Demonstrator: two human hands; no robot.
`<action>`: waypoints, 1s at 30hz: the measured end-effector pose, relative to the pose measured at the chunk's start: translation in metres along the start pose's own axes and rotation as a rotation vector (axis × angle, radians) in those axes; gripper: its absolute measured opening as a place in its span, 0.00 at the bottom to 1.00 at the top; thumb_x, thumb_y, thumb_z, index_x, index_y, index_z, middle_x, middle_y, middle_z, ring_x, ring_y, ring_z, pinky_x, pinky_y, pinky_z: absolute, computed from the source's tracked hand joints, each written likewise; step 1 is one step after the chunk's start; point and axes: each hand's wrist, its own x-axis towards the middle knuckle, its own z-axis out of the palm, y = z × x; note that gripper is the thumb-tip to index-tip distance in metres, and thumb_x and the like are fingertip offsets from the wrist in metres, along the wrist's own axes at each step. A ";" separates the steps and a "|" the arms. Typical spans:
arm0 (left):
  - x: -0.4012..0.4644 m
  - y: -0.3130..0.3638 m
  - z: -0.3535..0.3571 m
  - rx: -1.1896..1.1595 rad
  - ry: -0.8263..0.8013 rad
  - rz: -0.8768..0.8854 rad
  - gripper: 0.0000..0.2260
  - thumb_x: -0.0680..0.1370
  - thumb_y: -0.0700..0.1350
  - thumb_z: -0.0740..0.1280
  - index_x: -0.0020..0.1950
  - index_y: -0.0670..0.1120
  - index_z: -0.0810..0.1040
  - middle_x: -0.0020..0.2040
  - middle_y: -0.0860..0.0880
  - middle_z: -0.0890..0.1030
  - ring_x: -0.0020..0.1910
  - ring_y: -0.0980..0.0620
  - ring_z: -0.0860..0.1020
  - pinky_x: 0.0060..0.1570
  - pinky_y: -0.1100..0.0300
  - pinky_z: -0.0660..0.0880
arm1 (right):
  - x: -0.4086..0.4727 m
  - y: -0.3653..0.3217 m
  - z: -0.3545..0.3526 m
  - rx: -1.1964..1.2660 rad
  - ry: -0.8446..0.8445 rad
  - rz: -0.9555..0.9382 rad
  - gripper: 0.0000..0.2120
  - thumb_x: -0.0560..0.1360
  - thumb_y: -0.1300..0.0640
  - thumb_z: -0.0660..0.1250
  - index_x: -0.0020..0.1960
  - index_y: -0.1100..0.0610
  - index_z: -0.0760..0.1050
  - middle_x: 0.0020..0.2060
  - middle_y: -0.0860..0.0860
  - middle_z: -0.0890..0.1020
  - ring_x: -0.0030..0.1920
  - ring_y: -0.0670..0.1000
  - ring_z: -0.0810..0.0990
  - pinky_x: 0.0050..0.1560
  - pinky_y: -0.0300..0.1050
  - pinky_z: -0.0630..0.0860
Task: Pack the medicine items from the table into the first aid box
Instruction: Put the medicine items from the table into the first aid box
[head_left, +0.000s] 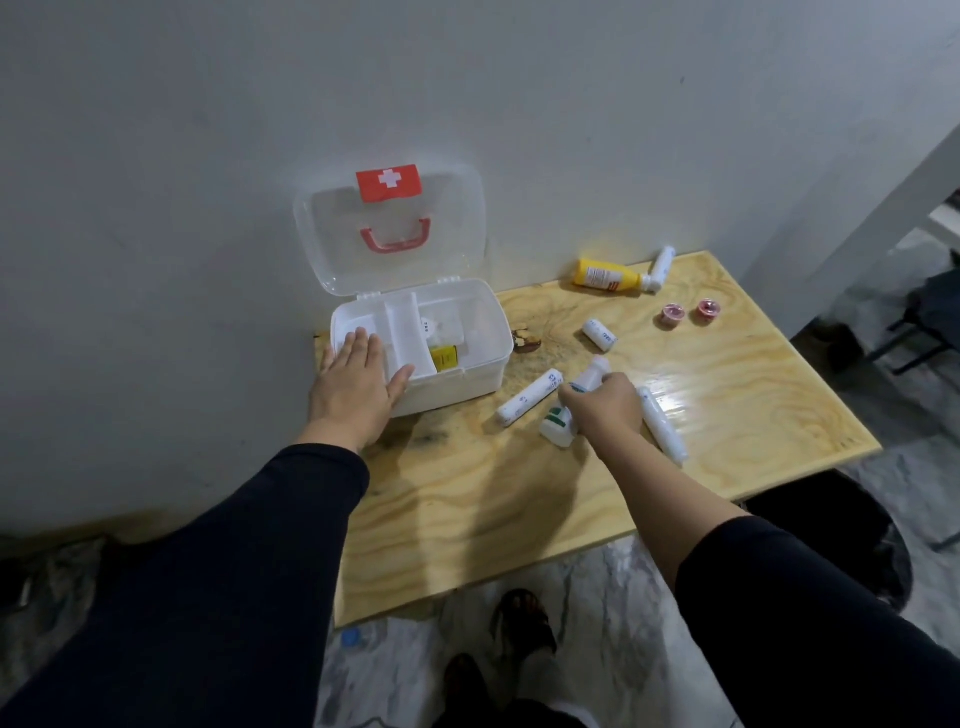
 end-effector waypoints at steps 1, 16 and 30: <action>0.000 0.001 0.000 0.005 -0.004 0.000 0.32 0.82 0.59 0.40 0.79 0.40 0.48 0.80 0.43 0.49 0.79 0.48 0.47 0.77 0.52 0.42 | -0.001 -0.008 -0.005 0.004 0.017 -0.058 0.25 0.72 0.50 0.71 0.62 0.62 0.71 0.54 0.58 0.80 0.54 0.58 0.80 0.48 0.48 0.75; 0.000 0.003 -0.004 0.005 0.025 -0.003 0.32 0.82 0.60 0.41 0.79 0.40 0.52 0.80 0.42 0.52 0.79 0.47 0.50 0.78 0.50 0.45 | 0.000 -0.130 0.027 -0.046 -0.066 -0.550 0.24 0.69 0.56 0.75 0.61 0.57 0.71 0.56 0.54 0.79 0.56 0.55 0.79 0.55 0.52 0.78; -0.001 0.003 0.000 -0.004 0.057 -0.009 0.31 0.82 0.59 0.42 0.79 0.41 0.51 0.80 0.42 0.51 0.79 0.47 0.49 0.78 0.51 0.44 | 0.017 -0.141 0.058 -0.560 -0.232 -0.779 0.21 0.72 0.65 0.68 0.63 0.60 0.66 0.51 0.59 0.79 0.48 0.60 0.78 0.42 0.49 0.74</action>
